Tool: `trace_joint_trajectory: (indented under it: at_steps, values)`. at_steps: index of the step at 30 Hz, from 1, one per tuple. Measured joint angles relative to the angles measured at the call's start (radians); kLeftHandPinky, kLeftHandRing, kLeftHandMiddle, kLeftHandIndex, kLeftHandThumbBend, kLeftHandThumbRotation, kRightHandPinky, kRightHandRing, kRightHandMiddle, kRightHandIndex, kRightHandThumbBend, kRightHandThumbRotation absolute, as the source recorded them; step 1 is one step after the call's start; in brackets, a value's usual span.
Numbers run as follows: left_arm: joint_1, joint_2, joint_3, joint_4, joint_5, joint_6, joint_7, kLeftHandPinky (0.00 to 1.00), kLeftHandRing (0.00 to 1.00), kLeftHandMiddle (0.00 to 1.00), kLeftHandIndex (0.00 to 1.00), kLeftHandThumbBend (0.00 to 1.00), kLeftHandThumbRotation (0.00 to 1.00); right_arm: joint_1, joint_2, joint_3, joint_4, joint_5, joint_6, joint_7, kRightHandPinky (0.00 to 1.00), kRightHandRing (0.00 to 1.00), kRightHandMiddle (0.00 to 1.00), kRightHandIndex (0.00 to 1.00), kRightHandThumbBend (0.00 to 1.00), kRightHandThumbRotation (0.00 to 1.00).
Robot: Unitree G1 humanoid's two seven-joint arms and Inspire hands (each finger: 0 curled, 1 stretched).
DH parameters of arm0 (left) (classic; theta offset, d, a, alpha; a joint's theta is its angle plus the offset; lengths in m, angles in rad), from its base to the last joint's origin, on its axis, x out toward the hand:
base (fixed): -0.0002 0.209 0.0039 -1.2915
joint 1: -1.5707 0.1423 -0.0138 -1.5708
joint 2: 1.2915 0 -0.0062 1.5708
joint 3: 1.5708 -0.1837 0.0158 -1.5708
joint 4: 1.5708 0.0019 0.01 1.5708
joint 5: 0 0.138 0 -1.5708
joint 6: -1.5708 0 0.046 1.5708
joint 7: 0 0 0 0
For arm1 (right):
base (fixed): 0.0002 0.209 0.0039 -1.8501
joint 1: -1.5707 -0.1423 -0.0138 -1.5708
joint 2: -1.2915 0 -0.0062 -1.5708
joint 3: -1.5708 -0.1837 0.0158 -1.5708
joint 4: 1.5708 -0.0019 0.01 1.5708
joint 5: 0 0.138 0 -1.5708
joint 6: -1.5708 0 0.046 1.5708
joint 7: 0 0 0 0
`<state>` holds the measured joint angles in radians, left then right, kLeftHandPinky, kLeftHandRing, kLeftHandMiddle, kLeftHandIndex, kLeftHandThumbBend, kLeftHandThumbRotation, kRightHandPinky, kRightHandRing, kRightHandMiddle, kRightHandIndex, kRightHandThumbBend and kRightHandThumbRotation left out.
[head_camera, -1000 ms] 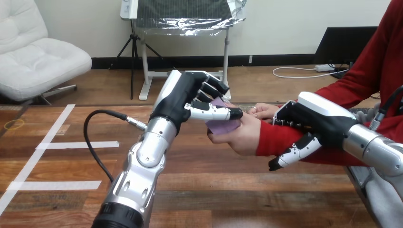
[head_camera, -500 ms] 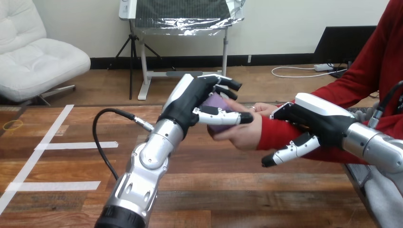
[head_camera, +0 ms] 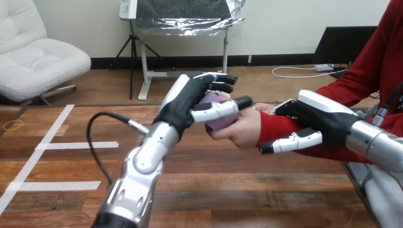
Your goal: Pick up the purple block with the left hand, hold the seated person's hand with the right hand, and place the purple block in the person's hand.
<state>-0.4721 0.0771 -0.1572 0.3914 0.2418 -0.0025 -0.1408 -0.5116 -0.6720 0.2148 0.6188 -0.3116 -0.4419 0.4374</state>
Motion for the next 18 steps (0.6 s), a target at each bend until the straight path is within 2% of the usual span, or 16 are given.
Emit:
trace_joint_trajectory:
  at_steps: [7,18]
  values:
    - [0.035,0.014,0.011,-0.025,-0.001,-0.005,0.0,0.58,0.76,0.79,0.77,0.76,0.94,0.033,0.0,-0.021,-0.021,0.0,-0.001,-0.016,0.62,0.78,0.81,0.84,1.0,0.91]
    - [0.113,0.038,0.018,-0.102,-0.001,-0.012,0.016,0.59,0.75,0.78,0.75,0.73,1.0,0.101,0.008,-0.045,-0.03,-0.001,-0.042,-0.126,0.59,0.76,0.8,0.83,1.0,0.97]
